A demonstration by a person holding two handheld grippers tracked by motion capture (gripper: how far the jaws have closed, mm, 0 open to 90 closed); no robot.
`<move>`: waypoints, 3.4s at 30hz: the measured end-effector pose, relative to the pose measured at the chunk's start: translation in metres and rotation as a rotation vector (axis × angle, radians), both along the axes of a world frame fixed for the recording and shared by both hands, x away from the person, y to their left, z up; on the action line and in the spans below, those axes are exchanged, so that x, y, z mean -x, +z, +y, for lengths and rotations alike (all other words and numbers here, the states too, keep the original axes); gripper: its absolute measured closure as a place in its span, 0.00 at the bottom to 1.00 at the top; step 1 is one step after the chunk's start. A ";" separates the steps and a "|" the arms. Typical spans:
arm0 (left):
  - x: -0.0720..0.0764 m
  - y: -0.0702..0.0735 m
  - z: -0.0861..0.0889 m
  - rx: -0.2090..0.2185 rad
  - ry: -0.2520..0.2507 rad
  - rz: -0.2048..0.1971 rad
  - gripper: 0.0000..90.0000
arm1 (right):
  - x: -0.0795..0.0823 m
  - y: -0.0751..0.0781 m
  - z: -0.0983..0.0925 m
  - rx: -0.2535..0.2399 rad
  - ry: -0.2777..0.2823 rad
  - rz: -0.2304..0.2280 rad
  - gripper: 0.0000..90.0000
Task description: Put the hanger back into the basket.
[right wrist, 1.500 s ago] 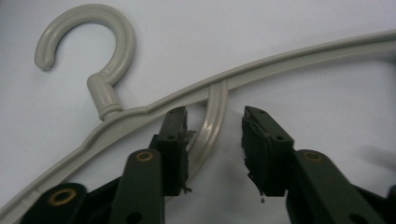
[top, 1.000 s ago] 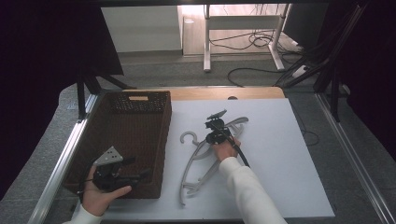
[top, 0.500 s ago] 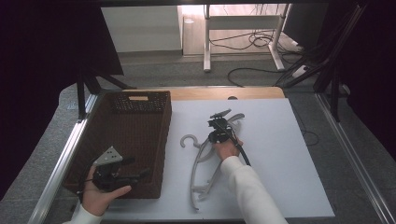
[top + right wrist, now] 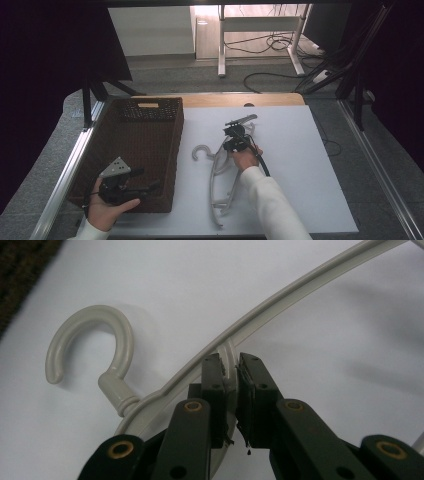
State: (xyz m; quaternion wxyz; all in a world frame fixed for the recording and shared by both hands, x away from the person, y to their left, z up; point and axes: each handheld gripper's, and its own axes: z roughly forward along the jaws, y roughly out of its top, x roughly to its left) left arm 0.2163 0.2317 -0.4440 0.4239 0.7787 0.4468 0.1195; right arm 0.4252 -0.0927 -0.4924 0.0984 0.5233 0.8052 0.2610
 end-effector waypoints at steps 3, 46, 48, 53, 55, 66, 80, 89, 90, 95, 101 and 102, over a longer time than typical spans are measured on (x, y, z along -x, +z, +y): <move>0.000 0.000 0.001 0.001 0.004 0.000 0.27 | 0.001 0.006 -0.004 -0.037 0.020 -0.021 0.92; -0.012 0.019 -0.033 0.083 -0.087 -0.006 0.30 | 0.043 0.122 -0.078 -0.686 0.180 -0.193 0.95; -0.014 0.022 -0.038 0.092 -0.105 -0.008 0.31 | 0.045 0.125 -0.077 -0.695 0.193 -0.196 0.95; -0.022 0.027 -0.054 0.121 -0.154 0.001 0.32 | 0.050 0.131 -0.071 -0.709 0.213 -0.204 0.95; -0.025 0.028 -0.060 0.139 -0.173 0.006 0.33 | 0.051 0.132 -0.069 -0.719 0.220 -0.206 0.95; -0.045 0.025 -0.090 0.232 -0.239 0.062 0.41 | 0.054 0.133 -0.061 -0.778 0.238 -0.187 0.95; -0.060 0.016 -0.101 0.320 -0.305 0.149 0.86 | 0.058 0.133 -0.050 -0.818 0.319 -0.177 0.94; -0.062 0.013 -0.089 0.414 -0.273 0.207 0.89 | 0.056 0.129 -0.049 -0.797 0.327 -0.175 0.93; -0.063 0.013 -0.088 0.416 -0.268 0.207 0.89 | 0.056 0.128 -0.049 -0.800 0.325 -0.172 0.92; -0.065 0.012 -0.079 0.478 -0.220 0.212 0.89 | 0.056 0.126 -0.048 -0.757 0.313 -0.170 0.70; -0.068 0.012 -0.071 0.506 -0.187 0.207 0.89 | 0.067 0.126 -0.053 -0.662 0.327 -0.157 0.47; -0.068 0.012 -0.070 0.509 -0.183 0.206 0.89 | 0.070 0.126 -0.054 -0.649 0.331 -0.153 0.46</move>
